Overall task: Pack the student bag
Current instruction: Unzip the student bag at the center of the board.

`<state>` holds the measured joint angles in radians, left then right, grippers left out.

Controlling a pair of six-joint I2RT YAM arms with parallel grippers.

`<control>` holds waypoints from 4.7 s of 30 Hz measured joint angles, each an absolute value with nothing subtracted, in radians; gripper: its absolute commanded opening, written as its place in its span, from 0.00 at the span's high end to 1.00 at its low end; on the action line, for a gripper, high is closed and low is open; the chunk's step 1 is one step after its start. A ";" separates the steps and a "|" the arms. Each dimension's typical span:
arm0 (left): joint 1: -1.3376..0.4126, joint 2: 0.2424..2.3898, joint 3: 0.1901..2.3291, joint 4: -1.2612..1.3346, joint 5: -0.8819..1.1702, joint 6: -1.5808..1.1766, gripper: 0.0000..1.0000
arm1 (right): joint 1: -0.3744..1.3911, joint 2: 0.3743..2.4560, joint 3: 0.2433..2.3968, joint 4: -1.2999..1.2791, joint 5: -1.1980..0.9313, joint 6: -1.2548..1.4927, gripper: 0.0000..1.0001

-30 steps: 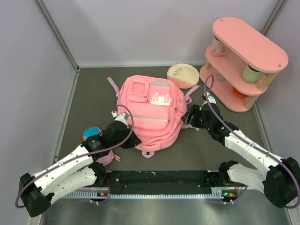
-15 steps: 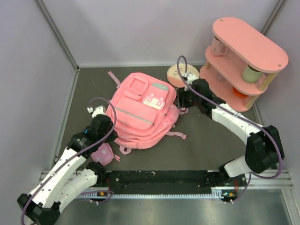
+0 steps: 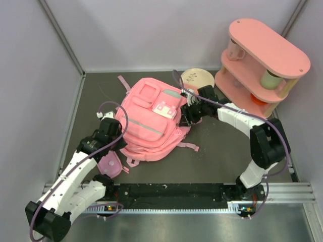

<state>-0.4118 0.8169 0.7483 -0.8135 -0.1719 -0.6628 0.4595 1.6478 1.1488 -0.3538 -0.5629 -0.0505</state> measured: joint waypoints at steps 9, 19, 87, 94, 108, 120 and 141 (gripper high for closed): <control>-0.392 0.847 0.748 -0.794 -0.132 -0.641 1.00 | 0.459 1.750 1.161 -0.384 -0.628 -0.102 0.47; -0.387 0.847 0.728 -0.762 -0.109 -0.628 1.00 | 0.457 1.751 1.177 -0.381 -0.658 -0.113 0.48; -0.380 0.887 0.693 -0.698 -0.063 -0.625 1.00 | 0.429 1.819 1.179 -0.348 -0.755 -0.109 0.89; -0.380 0.887 0.690 -0.695 -0.062 -0.625 1.00 | 0.429 1.819 1.179 -0.345 -0.765 -0.101 0.75; -0.380 0.887 0.681 -0.686 -0.055 -0.625 1.00 | 0.429 1.819 1.179 -0.322 -0.791 -0.085 0.75; -0.379 0.891 0.677 -0.680 -0.049 -0.625 1.00 | 0.438 1.819 1.172 -0.319 -0.770 -0.084 0.69; -0.379 0.891 0.665 -0.672 -0.041 -0.625 1.00 | 0.458 1.798 1.140 -0.289 -0.693 -0.067 1.00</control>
